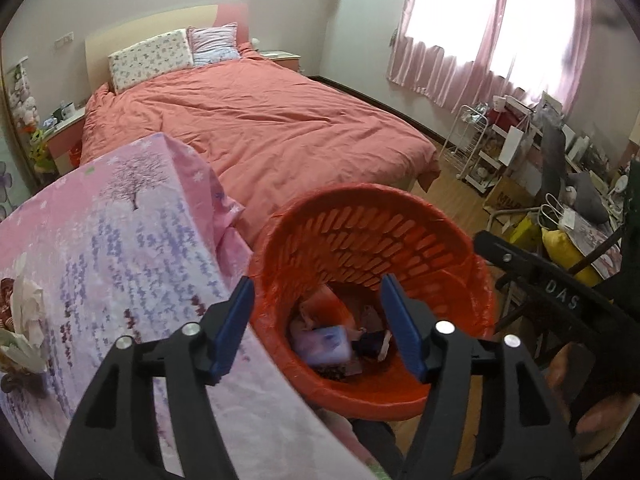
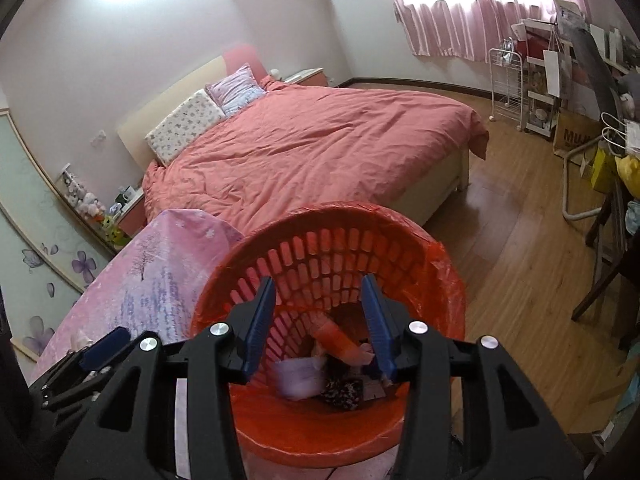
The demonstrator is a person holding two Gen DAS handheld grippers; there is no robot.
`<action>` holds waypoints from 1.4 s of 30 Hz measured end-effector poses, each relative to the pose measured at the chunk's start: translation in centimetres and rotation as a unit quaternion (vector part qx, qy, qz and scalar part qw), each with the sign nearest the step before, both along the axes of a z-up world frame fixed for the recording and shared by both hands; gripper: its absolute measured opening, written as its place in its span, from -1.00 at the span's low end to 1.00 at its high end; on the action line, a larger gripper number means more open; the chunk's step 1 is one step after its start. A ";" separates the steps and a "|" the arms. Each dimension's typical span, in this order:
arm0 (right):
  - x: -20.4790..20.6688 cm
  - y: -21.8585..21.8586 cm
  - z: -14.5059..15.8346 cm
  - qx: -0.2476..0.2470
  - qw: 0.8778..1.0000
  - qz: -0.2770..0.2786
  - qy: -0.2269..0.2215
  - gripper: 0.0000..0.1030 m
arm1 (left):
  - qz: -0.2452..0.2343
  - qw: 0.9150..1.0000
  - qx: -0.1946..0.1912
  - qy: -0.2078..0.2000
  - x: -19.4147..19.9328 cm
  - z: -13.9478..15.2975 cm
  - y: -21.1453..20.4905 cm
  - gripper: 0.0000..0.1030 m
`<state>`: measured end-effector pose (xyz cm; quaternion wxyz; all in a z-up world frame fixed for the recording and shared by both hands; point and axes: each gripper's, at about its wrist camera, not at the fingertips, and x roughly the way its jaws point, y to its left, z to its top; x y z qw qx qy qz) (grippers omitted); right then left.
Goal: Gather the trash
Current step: 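Carry the tissue pack and paper cup over the orange basket and open both tools, then move the left tool to the black hair clip while the right tool approaches the white tissue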
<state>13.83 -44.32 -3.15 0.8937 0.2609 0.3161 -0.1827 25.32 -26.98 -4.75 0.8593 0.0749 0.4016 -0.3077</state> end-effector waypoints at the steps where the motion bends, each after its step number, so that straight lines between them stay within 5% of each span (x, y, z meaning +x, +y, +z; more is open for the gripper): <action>1: 0.0 -0.1 0.0 0.000 1.000 0.000 0.001 -0.10 | 0.004 1.000 0.004 -0.005 0.0 -0.1 0.4 0.32; 14: 1.0 5.2 0.0 -0.041 0.997 0.058 0.015 0.02 | 0.113 0.992 0.049 -0.036 0.4 0.1 14.7 0.48; 22: 2.0 10.9 -0.7 -0.063 0.990 0.124 0.030 0.02 | 0.240 0.969 0.064 -0.010 1.5 -1.8 25.2 0.48; 34: 2.9 14.9 -1.6 -0.060 0.984 0.157 0.049 0.02 | 0.291 0.953 0.088 0.013 3.5 -4.5 25.8 0.46; 42: 3.4 16.6 -2.5 -0.060 0.982 0.173 0.056 0.02 | 0.337 0.938 0.078 0.024 3.1 -4.5 34.0 0.43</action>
